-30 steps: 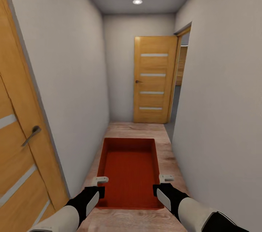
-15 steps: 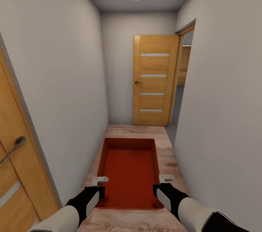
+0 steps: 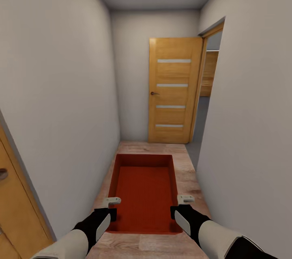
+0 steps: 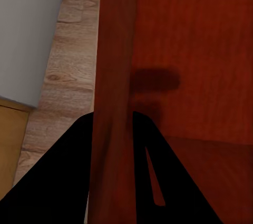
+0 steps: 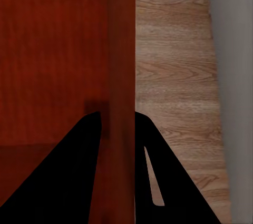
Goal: Move the two storage containers from the living room to the garage. In the garage, place one container on the floor and stack the other container on top of it (either order is fine).
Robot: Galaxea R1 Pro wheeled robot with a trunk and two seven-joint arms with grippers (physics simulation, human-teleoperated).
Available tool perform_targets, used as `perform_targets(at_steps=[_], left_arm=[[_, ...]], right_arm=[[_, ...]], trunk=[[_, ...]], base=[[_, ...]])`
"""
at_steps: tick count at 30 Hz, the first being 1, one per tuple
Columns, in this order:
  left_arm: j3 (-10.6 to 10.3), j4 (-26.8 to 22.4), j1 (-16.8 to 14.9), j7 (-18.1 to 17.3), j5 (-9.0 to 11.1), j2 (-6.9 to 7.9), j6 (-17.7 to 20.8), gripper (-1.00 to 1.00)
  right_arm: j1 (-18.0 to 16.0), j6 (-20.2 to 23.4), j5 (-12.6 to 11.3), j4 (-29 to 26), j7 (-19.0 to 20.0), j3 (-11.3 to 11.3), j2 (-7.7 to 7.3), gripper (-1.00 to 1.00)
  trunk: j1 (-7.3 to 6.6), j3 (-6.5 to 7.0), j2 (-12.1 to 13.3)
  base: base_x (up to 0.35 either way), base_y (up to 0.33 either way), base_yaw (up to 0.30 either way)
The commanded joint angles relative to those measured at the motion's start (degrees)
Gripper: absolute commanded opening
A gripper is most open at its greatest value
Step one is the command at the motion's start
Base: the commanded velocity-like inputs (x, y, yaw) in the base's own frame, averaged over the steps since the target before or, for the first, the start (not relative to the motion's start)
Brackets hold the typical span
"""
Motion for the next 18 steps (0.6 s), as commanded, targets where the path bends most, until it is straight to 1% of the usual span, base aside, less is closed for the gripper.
perform_targets(at_steps=[1, 18], left_arm=[[-0.4, 0.1, 0.1, 0.6, -0.4, 0.27, 0.5, -1.0], [-0.4, 0.1, 0.1, 0.6, -0.5, 0.27, 0.5, -1.0]], right_arm=[[-0.1, -2.2, 1.8, -0.1, -0.6, -0.4, -0.2, -1.0], [-0.1, -2.2, 1.8, -0.1, -0.6, -0.4, -0.2, -1.0]], trunk=[[0.05, -0.02, 0.0], [0.05, -0.02, 0.0]], base=[[0.323, 0.0, 0.0], [0.323, 0.0, 0.0]])
